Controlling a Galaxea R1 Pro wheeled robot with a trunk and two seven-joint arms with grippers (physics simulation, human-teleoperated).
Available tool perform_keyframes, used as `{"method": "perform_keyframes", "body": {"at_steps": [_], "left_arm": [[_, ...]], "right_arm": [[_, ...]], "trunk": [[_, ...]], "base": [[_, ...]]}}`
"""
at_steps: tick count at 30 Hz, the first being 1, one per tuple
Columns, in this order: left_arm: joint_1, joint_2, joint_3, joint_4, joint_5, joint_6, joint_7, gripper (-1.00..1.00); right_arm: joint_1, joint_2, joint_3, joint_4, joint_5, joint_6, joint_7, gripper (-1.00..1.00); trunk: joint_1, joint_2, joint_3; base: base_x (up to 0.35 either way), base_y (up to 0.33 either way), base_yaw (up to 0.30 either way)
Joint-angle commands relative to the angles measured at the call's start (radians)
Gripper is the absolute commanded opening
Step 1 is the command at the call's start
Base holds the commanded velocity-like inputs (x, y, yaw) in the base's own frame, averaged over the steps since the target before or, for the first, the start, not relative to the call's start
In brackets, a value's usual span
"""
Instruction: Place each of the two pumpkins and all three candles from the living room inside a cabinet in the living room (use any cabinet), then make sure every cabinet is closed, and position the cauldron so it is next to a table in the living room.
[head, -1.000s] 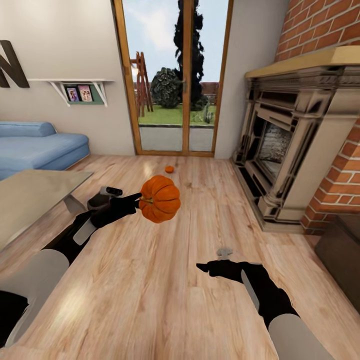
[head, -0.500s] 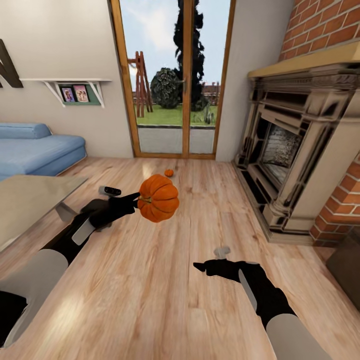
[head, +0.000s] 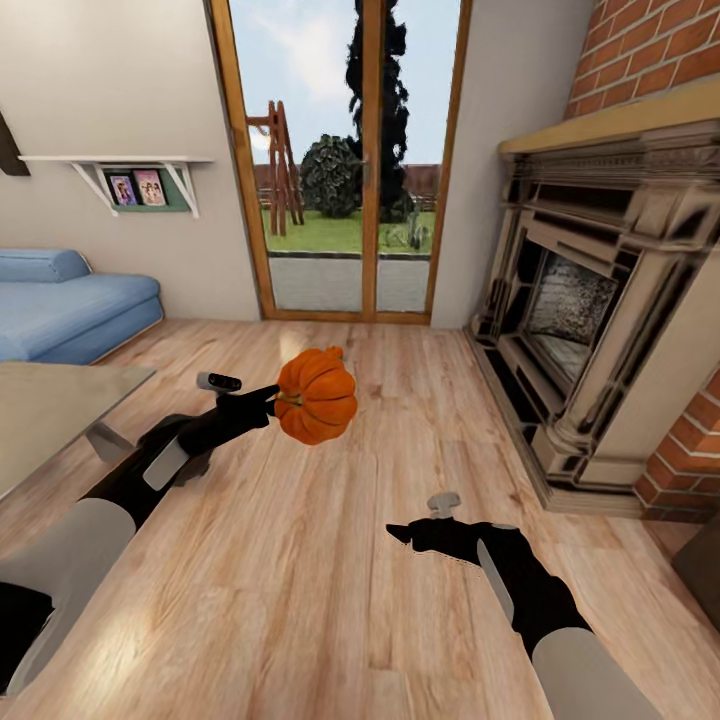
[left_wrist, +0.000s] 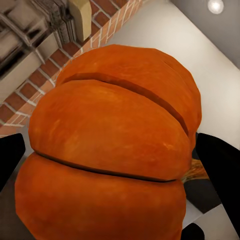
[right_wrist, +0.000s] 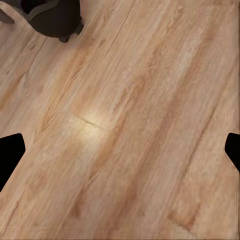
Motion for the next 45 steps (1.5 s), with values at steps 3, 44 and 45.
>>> {"method": "perform_keyframes", "body": {"at_steps": [3, 44, 45], "left_arm": [[0.000, -0.001, 0.002, 0.000, 0.000, -0.001, 0.000, -1.00], [0.000, -0.009, 0.000, 0.000, -0.007, 0.001, 0.003, -1.00], [0.000, -0.009, 0.000, 0.000, -0.007, 0.001, 0.003, -1.00]], "right_arm": [[0.000, 0.000, -0.001, 0.001, 0.000, -0.016, 0.000, 1.00], [0.003, 0.002, 0.002, 0.054, 0.000, -0.085, -0.008, 1.00], [0.003, 0.002, 0.002, 0.054, 0.000, -0.085, -0.008, 1.00]], "trunk": [[0.000, 0.000, 0.000], [0.000, 0.000, 0.000], [0.000, 0.000, 0.000]], "base": [[0.337, -0.082, 0.000], [0.337, -0.011, 0.000], [0.338, 0.000, 0.000]]}}
